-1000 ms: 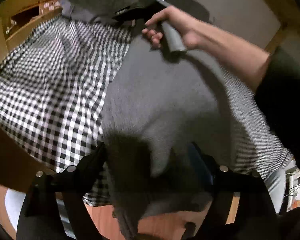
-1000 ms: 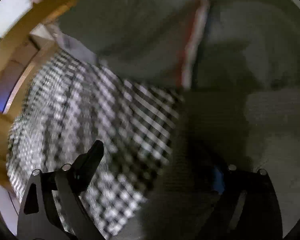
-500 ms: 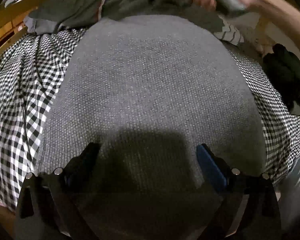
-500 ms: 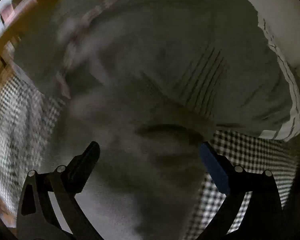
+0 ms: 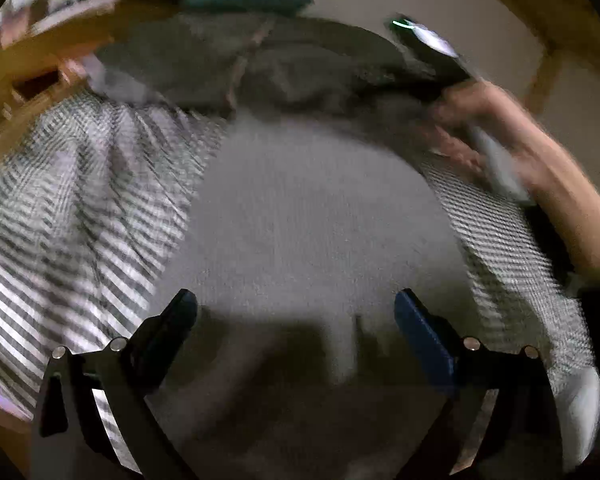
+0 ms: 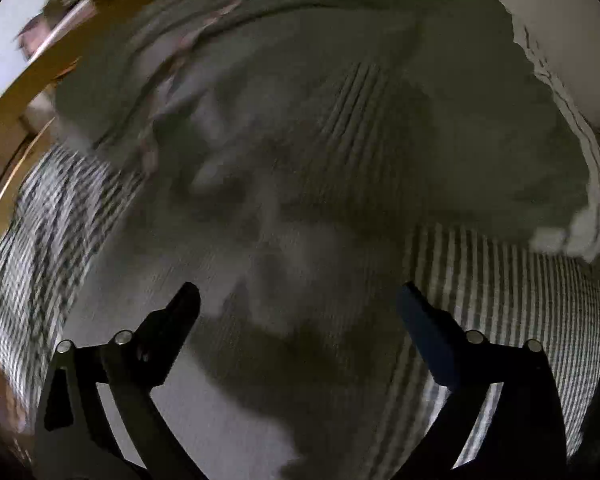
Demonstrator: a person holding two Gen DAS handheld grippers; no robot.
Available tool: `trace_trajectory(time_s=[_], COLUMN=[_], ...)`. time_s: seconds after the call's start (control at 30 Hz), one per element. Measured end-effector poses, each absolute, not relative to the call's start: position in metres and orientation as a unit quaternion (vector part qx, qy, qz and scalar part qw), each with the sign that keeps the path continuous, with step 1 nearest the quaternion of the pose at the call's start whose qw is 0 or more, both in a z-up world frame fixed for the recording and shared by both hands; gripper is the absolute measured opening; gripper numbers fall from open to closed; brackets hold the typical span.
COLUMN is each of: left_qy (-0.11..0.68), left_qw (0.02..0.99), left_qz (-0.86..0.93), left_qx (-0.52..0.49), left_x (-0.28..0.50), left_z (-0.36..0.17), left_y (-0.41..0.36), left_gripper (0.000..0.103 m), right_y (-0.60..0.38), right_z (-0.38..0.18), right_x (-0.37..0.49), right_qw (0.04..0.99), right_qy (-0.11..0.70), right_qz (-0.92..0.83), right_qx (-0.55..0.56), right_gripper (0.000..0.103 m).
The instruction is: Fold large clothes
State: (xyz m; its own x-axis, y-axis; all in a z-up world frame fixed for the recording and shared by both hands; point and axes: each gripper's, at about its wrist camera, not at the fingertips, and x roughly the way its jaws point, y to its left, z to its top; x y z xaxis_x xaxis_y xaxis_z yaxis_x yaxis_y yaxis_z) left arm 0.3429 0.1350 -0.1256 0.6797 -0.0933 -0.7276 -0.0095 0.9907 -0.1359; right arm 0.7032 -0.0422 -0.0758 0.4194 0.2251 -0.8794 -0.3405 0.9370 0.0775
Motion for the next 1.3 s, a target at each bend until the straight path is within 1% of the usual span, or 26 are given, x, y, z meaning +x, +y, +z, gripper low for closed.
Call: trace_trajectory(time_s=[0.03, 0.1, 0.13, 0.17, 0.2, 0.23, 0.3, 0.4, 0.43, 0.5, 0.57, 0.6, 0.63, 0.77, 0.9, 1.03, 1.07, 1.13, 1.17, 1.3], left_qy=[0.419, 0.457, 0.482, 0.466, 0.451, 0.45, 0.449, 0.441, 0.439, 0.437, 0.436, 0.436, 0.436, 0.435, 0.434, 0.426, 0.422, 0.419, 0.417, 0.422], left_qw=[0.907, 0.889, 0.875, 0.883, 0.892, 0.893, 0.893, 0.897, 0.898, 0.899, 0.899, 0.899, 0.9, 0.9, 0.901, 0.905, 0.906, 0.908, 0.908, 0.907], left_qz=[-0.008, 0.003, -0.001, -0.002, 0.0, 0.004, 0.002, 0.003, 0.004, 0.005, 0.006, 0.006, 0.007, 0.007, 0.007, 0.008, 0.009, 0.01, 0.012, 0.006], left_qx=[-0.044, -0.036, -0.043, -0.045, -0.037, -0.029, -0.032, -0.03, -0.029, -0.027, -0.025, -0.023, -0.022, -0.021, -0.019, -0.019, -0.019, -0.021, -0.024, -0.017], left_x=[0.354, 0.369, 0.376, 0.373, 0.37, 0.369, 0.367, 0.366, 0.366, 0.363, 0.357, 0.358, 0.362, 0.362, 0.362, 0.357, 0.354, 0.348, 0.341, 0.32], left_z=[-0.135, -0.161, -0.182, -0.187, -0.188, -0.188, -0.188, -0.189, -0.189, -0.19, -0.188, -0.189, -0.19, -0.191, -0.191, -0.189, -0.187, -0.184, -0.181, -0.171], left_y=[0.135, 0.136, 0.138, 0.139, 0.137, 0.134, 0.133, 0.134, 0.134, 0.132, 0.127, 0.127, 0.129, 0.13, 0.131, 0.129, 0.129, 0.128, 0.127, 0.118], left_gripper=[0.097, 0.097, 0.098, 0.098, 0.098, 0.098, 0.098, 0.098, 0.098, 0.098, 0.098, 0.098, 0.098, 0.098, 0.098, 0.098, 0.098, 0.098, 0.098, 0.098], right_y=[-0.042, -0.042, -0.044, -0.053, -0.063, -0.075, -0.089, -0.084, -0.081, -0.071, -0.067, -0.076, -0.077, -0.092, -0.119, -0.147, -0.154, -0.164, -0.165, -0.16], right_z=[-0.08, -0.096, -0.119, -0.135, -0.144, -0.145, -0.132, -0.104, -0.103, -0.118, -0.154, -0.161, -0.162, -0.147, -0.14, -0.15, -0.153, -0.163, -0.168, -0.185], right_x=[0.686, 0.654, 0.638, 0.636, 0.635, 0.639, 0.628, 0.578, 0.557, 0.524, 0.513, 0.508, 0.507, 0.496, 0.445, 0.385, 0.375, 0.362, 0.357, 0.353], right_qw=[0.837, 0.829, 0.828, 0.833, 0.833, 0.825, 0.823, 0.835, 0.832, 0.823, 0.806, 0.826, 0.831, 0.833, 0.831, 0.823, 0.819, 0.795, 0.786, 0.779], right_qy=[0.514, 0.524, 0.525, 0.523, 0.53, 0.541, 0.546, 0.522, 0.525, 0.536, 0.561, 0.532, 0.524, 0.524, 0.506, 0.478, 0.468, 0.474, 0.481, 0.493], right_qz=[0.174, 0.17, 0.158, 0.152, 0.156, 0.16, 0.153, 0.172, 0.181, 0.18, 0.174, 0.177, 0.18, 0.175, 0.229, 0.298, 0.319, 0.35, 0.356, 0.353], right_qx=[-0.063, -0.099, -0.113, -0.094, -0.037, 0.008, 0.042, 0.02, 0.005, -0.054, -0.077, -0.054, -0.05, -0.019, 0.021, 0.075, 0.091, 0.14, 0.158, 0.159], right_gripper=[0.099, 0.099, 0.099, 0.099, 0.099, 0.099, 0.099, 0.099, 0.099, 0.099, 0.099, 0.101, 0.101, 0.1, 0.1, 0.1, 0.098, 0.089, 0.083, 0.085])
